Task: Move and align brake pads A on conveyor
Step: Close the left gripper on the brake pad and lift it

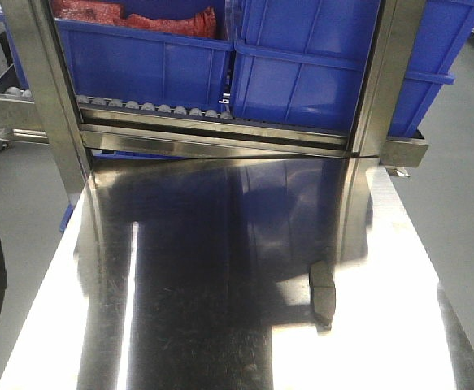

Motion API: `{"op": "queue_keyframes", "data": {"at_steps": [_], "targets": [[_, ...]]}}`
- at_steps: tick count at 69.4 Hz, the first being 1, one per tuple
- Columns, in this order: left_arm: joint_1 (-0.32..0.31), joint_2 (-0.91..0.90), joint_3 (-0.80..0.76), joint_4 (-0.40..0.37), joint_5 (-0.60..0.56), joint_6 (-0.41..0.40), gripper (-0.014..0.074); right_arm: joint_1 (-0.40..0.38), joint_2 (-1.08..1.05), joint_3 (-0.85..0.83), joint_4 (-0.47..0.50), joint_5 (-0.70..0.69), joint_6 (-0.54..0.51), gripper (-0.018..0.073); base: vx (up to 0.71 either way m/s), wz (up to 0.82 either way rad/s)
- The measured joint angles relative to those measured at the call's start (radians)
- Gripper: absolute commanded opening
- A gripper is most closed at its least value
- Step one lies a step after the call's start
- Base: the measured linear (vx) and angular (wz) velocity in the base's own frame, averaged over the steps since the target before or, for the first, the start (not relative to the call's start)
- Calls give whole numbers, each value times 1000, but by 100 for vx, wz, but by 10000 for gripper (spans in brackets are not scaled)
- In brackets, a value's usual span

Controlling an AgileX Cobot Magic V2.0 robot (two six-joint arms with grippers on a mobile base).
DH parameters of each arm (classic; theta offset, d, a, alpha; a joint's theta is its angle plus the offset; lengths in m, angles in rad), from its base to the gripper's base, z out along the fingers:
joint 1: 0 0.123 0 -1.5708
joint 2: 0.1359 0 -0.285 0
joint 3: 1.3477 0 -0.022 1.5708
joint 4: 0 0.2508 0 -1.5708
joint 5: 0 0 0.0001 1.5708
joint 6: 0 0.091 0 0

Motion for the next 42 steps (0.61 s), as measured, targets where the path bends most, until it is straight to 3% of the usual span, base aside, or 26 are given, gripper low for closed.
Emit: {"op": "queue_keyframes", "data": {"at_steps": [42], "targets": [[0,-6,2,0,1,0,-7,0,0,0,0,0,0,435,0,0]]}}
